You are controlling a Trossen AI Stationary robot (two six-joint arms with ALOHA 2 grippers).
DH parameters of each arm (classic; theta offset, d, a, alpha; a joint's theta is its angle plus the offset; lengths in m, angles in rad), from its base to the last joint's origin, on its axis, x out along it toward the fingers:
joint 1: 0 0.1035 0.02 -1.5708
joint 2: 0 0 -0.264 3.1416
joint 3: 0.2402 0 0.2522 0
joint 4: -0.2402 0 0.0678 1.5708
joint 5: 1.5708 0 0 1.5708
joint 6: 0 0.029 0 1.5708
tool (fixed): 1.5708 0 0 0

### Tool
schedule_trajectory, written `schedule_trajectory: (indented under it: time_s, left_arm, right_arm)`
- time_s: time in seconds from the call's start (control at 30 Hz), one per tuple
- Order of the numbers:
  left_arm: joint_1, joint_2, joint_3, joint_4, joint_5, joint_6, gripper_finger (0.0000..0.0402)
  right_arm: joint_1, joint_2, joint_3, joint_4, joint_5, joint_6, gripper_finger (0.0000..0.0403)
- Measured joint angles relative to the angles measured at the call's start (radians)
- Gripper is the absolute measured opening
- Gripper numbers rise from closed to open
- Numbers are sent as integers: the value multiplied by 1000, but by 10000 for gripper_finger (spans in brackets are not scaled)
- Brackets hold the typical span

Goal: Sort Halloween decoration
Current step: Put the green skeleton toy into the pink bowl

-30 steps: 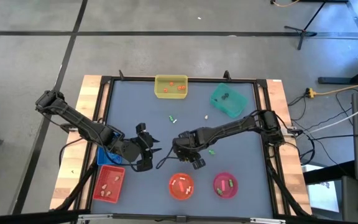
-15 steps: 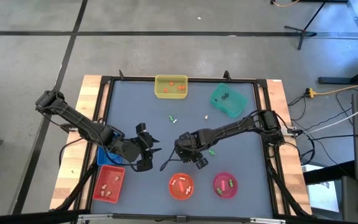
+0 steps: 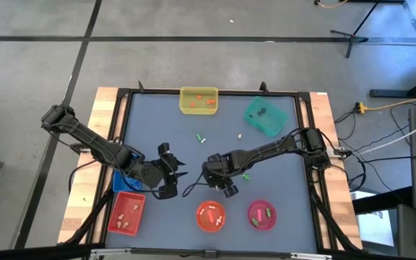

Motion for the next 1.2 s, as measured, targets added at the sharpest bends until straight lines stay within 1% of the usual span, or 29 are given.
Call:
schedule_trajectory:
  time_s: [0.1,0.17,0.57,0.67,0.77,0.93,1.2]
  left_arm:
    - [0,0,0,0,0,0,139]
    - [0,0,0,0,0,0,139]
    - [0,0,0,0,0,0,139]
    - [0,0,0,0,0,0,139]
    - [0,0,0,0,0,0,139]
    - [0,0,0,0,0,0,139]
    - [0,0,0,0,0,-1,139]
  right_arm:
    - [0,0,0,-1,0,2,169]
    - [0,0,0,-1,0,2,158]
    - [0,0,2,-11,0,2,31]
    - [0,0,30,-81,-17,3,12]
    - [1,0,84,-173,-48,25,9]
    - [16,0,202,-360,-124,88,22]
    - [135,0,380,-591,-207,89,13]
